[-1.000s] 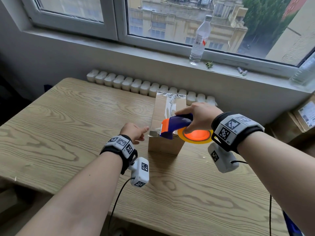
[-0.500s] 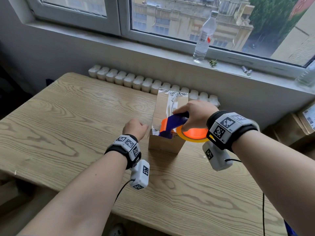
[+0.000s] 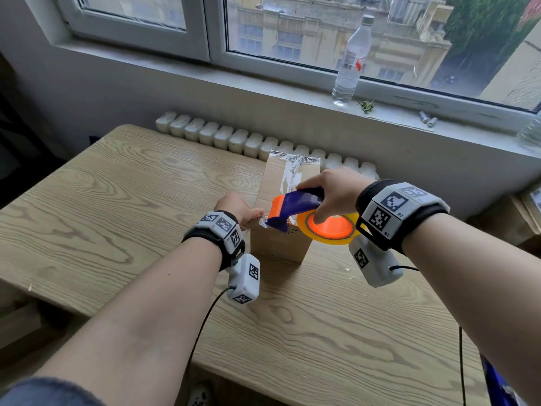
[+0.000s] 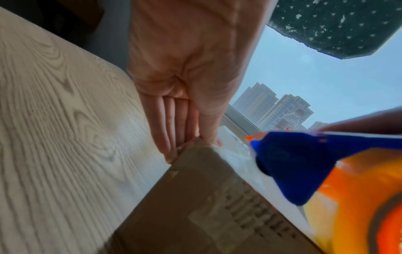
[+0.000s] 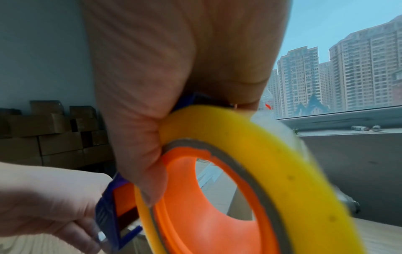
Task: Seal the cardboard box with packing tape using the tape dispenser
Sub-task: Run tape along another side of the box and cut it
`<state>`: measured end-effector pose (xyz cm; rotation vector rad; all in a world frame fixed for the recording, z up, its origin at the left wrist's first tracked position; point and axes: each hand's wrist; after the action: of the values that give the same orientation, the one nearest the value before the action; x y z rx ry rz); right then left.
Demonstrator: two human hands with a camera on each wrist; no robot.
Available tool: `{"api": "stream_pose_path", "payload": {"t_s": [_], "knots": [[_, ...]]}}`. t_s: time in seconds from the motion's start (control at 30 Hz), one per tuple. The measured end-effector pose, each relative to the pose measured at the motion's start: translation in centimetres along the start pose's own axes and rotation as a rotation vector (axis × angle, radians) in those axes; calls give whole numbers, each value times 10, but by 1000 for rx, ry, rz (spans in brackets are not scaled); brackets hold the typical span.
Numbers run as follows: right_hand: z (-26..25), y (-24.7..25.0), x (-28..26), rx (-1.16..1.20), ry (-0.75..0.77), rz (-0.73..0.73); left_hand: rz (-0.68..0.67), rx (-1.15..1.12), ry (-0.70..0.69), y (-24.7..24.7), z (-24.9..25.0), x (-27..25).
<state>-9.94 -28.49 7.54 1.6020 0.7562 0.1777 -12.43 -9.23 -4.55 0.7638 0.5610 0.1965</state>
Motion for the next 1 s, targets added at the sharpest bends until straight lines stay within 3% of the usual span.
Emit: {"api": "stream_pose_path", "payload": {"t_s": [0.23, 0.47, 0.77, 1.0], "knots": [[27, -3, -24, 80, 26, 34, -36, -55, 26, -10, 8, -3], [70, 6, -58, 100, -44, 39, -54, -47, 60, -8, 14, -8], [73, -9, -49, 61, -20, 19, -12, -15, 53, -15, 9, -4], [73, -7, -40, 27, -33, 2, 144, 356, -82, -22, 39, -23]]}}
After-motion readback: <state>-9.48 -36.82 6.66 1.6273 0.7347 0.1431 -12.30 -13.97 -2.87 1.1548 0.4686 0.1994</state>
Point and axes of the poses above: each hand's wrist, its own x-axis towards the middle knuckle, its own y-axis out of the back of the hand, z = x × y, and after that the axes turned 7 degrees about x, right-handed
